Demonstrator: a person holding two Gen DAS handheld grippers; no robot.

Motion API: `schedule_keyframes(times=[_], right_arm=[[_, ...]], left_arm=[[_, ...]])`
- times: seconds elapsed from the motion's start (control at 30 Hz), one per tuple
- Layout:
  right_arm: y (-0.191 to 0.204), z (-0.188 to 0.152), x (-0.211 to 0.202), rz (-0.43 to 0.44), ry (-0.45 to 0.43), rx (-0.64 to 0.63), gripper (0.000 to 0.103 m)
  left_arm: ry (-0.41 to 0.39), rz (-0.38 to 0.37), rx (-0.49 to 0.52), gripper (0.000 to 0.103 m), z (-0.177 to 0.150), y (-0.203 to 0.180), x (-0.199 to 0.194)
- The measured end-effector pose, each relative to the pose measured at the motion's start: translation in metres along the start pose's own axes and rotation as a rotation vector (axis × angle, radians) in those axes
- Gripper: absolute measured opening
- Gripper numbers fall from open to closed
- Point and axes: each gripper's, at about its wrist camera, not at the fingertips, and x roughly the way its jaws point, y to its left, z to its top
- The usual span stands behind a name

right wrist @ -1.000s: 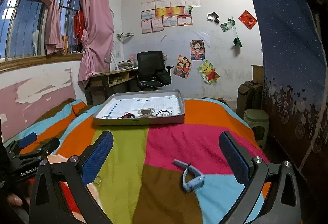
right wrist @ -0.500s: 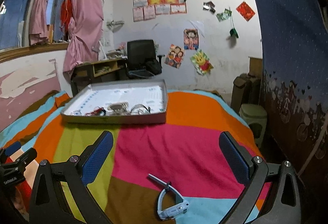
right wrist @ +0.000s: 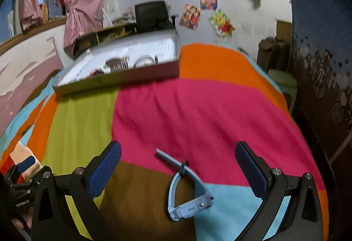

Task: Organize jewelry
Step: 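Grasp the light blue watch with the right tool while the left tool grasps the silver ring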

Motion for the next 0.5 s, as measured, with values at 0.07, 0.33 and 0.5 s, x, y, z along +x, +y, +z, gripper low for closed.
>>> schedule_keyframes(times=[0.07, 0.33, 0.5], right_arm=[[0.003, -0.004, 0.008, 0.003, 0.032, 0.000, 0.102], [0.009, -0.021, 0.039, 0.041, 0.165, 0.011, 0.102], [0.009, -0.033, 0.054, 0.062, 0.224, 0.050, 0.102]], left_arm=[[0.027, -0.009, -0.007, 0.103, -0.003, 0.002, 0.003], [0.115, -0.040, 0.034, 0.101, -0.014, -0.006, 0.009], [0.143, -0.055, 0.060, 0.084, -0.017, -0.013, 0.015]])
